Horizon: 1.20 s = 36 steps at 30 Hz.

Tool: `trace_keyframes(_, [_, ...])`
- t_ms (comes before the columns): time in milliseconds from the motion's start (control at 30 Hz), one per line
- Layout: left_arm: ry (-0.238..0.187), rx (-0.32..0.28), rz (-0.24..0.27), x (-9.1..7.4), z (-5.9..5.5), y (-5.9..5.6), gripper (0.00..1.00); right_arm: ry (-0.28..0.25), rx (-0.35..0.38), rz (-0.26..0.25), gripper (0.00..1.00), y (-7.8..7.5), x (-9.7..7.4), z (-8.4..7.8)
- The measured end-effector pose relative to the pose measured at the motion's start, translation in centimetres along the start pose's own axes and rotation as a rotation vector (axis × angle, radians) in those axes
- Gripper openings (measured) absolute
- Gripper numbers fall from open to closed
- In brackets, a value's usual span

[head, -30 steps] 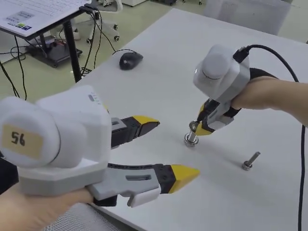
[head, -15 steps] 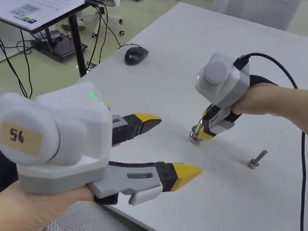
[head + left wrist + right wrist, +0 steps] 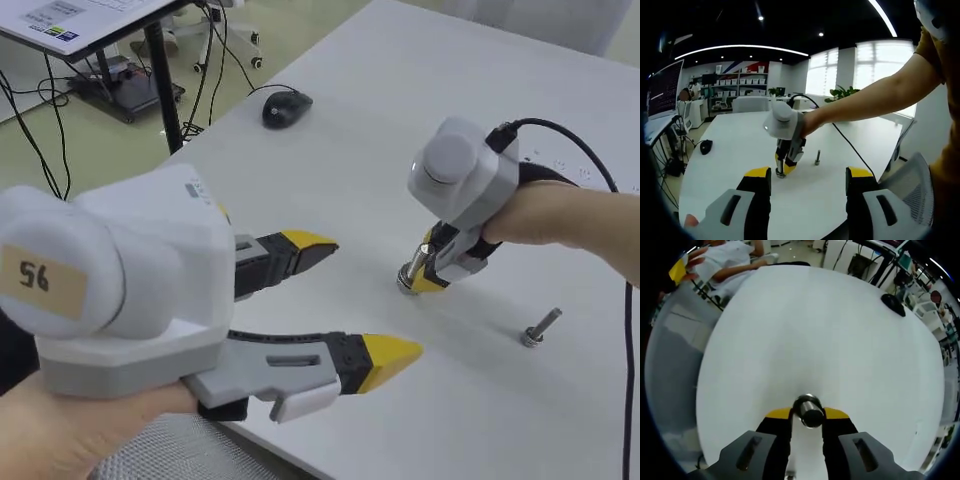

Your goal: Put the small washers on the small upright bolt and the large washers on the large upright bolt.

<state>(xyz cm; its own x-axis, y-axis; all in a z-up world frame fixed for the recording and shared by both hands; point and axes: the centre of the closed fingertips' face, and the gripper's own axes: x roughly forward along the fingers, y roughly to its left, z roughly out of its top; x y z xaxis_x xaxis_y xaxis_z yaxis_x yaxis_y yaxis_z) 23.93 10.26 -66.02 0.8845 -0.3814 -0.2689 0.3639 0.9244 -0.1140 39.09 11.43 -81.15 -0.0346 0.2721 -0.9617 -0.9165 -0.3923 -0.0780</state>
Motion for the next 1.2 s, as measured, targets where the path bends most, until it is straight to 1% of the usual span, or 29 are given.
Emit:
trace_keyframes(133, [0.004, 0.003, -0.001, 0.0, -0.1, -0.1, 0.59, -0.001, -0.005, 0.0, 0.24, 0.0, 0.3, -0.3])
trace_keyframes(267, [0.006, 0.002, -0.001, 0.0, -0.1, 0.0, 0.59, -0.02, -0.01, -0.004, 0.24, 0.1, 0.4, -0.3])
trace_keyframes(433, [0.01, 0.006, -0.001, 0.1, -0.2, -0.1, 0.59, -0.043, 0.009, -0.005, 0.26, 0.2, 0.3, -0.2])
trace_keyframes(667, [0.011, 0.008, -0.007, 0.2, -0.3, -0.2, 0.59, -0.085, 0.046, -0.024, 0.26, 1.0, -1.1, -0.5])
trace_keyframes(767, [0.026, 0.016, -0.014, 0.4, -0.5, -0.4, 0.59, -0.1, 0.057, -0.032, 0.25, 1.4, -1.8, -0.8])
trace_keyframes(800, [0.03, 0.021, -0.018, 0.5, -0.5, -0.5, 0.59, -0.108, 0.06, -0.032, 0.25, 1.7, -2.0, -0.9])
trace_keyframes(867, [0.022, 0.026, -0.026, 0.6, -0.2, -0.7, 0.59, -0.118, 0.067, -0.038, 0.25, 2.1, -2.4, -1.1])
trace_keyframes(1000, [0.016, 0.036, -0.035, 0.7, 0.3, -0.9, 0.59, -0.168, 0.082, -0.054, 0.25, 3.2, -3.7, -1.2])
trace_keyframes(1033, [0.019, 0.041, -0.04, 0.6, 0.3, -1.0, 0.59, -0.196, 0.088, -0.065, 0.25, 3.6, -4.2, -1.0])
trace_keyframes(1100, [0.023, 0.05, -0.042, 0.6, 0.4, -1.0, 0.59, -0.244, 0.097, -0.072, 0.26, 4.2, -4.9, -0.7])
trace_keyframes(1133, [0.019, 0.053, -0.043, 0.5, 0.5, -1.1, 0.59, -0.272, 0.107, -0.082, 0.26, 4.6, -5.5, -0.4])
trace_keyframes(1200, [0.006, 0.049, -0.044, 0.5, 0.7, -1.1, 0.59, -0.304, 0.117, -0.096, 0.26, 5.3, -6.2, -0.4])
